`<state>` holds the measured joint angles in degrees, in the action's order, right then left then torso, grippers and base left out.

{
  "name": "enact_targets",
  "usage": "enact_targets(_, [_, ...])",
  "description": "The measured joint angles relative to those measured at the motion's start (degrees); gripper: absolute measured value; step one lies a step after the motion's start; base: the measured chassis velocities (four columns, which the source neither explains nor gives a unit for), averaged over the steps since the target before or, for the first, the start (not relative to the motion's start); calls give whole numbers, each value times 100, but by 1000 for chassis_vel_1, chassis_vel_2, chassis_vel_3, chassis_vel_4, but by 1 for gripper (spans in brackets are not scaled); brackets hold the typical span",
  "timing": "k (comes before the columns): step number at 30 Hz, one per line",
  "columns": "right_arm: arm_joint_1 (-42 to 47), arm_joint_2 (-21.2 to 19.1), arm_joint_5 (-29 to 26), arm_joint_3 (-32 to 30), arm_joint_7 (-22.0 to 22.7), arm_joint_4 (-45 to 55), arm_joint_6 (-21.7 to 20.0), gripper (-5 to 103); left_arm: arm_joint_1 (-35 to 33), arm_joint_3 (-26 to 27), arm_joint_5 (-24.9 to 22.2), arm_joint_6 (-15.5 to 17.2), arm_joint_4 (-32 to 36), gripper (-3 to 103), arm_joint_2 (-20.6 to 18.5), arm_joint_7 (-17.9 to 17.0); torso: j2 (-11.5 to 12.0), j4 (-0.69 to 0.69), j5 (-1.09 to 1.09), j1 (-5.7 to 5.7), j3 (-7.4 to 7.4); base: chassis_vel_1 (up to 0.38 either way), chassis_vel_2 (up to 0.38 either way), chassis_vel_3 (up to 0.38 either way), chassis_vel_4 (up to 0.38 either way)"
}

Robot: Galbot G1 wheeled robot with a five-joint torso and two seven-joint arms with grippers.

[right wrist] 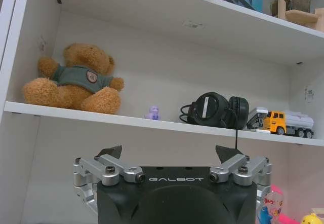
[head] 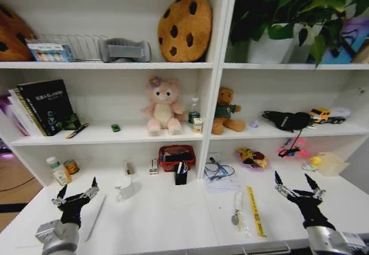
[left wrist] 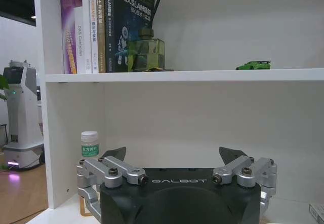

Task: Organize the objects on the table.

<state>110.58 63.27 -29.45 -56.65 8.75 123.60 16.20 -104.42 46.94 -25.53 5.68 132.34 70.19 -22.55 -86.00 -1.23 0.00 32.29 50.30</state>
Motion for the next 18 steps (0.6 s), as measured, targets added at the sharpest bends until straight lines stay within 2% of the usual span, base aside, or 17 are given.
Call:
enact_targets(11, [-2,-2,0,-2,1,-2,0,100,0,-4,0,-2,0,100,2,9,1,2,2,0,1,20,17,-23,-32])
enact_targets(13, [-2,-2,0,-2,1,-2,0,100,0,-4,-1,-2,0,100,2,9,1,-1,-2,0,1,120,128,-89,-150])
enact_targets(18, [-2,-2,0,-2,1,-2,0,100,0,-3,-1,-3,0,100,1,11,1,2,-2,0,1,191,204,-185,-185])
